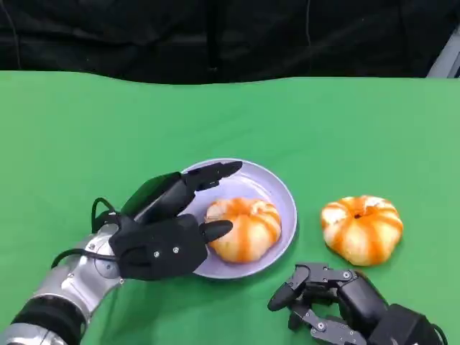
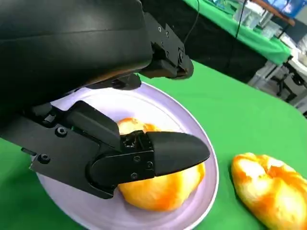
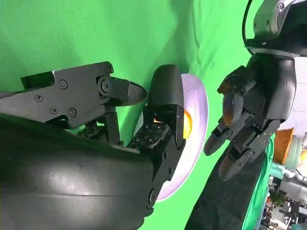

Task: Grasp the bread from the table and place it into the plate.

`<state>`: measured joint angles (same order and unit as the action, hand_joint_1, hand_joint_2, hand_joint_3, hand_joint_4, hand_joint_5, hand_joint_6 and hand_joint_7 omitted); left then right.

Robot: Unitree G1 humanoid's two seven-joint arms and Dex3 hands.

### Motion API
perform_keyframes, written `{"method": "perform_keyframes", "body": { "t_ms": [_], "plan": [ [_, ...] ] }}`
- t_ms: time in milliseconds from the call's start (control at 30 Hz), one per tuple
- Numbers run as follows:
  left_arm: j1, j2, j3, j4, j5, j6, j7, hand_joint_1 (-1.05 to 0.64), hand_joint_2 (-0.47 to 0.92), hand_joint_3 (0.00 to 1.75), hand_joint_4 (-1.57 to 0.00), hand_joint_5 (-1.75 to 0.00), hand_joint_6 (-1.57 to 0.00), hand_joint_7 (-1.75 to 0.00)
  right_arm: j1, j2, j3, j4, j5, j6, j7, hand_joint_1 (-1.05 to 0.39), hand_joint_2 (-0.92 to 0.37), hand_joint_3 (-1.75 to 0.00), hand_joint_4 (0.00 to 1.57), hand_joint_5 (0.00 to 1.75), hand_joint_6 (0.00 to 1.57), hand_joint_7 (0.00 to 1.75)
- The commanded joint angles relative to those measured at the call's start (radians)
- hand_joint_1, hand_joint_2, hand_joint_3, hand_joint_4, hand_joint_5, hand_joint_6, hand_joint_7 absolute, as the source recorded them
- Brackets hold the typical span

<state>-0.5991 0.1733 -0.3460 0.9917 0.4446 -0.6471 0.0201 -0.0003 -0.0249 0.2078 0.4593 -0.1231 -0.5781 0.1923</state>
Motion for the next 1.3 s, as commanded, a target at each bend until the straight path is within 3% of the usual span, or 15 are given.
{"method": "perform_keyframes", "body": {
  "t_ms": [33,367,500,600,767,1300],
  "plan": [
    [0.020,0.024,0.004,-0.017,-0.009,-0.010,-0.031,-1.01,0.92,0.88,-0.21,0.00,-0.19,0.00,0.005,-0.008,-0.006,0.002,0.007,-0.011,-0.003,-0.13,-0.92,-0.44,0.70,1.44,0.84,0.94],
    [0.074,-0.035,0.125,-0.013,-0.171,-0.085,-0.020,-0.94,0.92,0.76,-0.30,-0.03,-0.23,-0.02,0.006,-0.007,-0.005,0.003,0.008,-0.012,-0.001,-0.13,-0.92,-0.45,0.70,1.44,0.83,0.94],
    [0.075,-0.037,0.134,-0.012,-0.172,-0.088,-0.027,-0.94,0.92,0.74,-0.31,-0.03,-0.24,-0.02,0.006,-0.007,-0.005,0.003,0.008,-0.013,-0.001,-0.13,-0.92,-0.45,0.71,1.44,0.83,0.95],
    [0.126,-0.047,0.216,-0.074,-0.311,-0.144,-0.082,-0.85,0.92,0.73,-0.31,-0.02,-0.23,-0.01,0.007,-0.008,-0.008,0.003,0.019,-0.005,0.008,-0.12,-0.92,-0.45,0.71,1.44,0.83,0.95],
    [0.171,-0.041,0.253,-0.140,-0.361,-0.156,-0.125,-0.80,0.92,0.73,-0.36,-0.04,-0.25,-0.01,0.011,-0.012,-0.006,-0.002,0.009,0.000,0.007,-0.14,-0.92,-0.46,0.71,1.43,0.83,0.95],
    [0.305,-0.045,0.357,-0.238,-0.445,-0.172,-0.143,-0.74,0.92,0.67,-0.46,-0.04,-0.32,-0.02,0.006,-0.015,-0.013,0.018,0.019,-0.024,0.017,-0.15,-0.92,-0.45,0.72,1.43,0.83,0.95]
  ]
}}
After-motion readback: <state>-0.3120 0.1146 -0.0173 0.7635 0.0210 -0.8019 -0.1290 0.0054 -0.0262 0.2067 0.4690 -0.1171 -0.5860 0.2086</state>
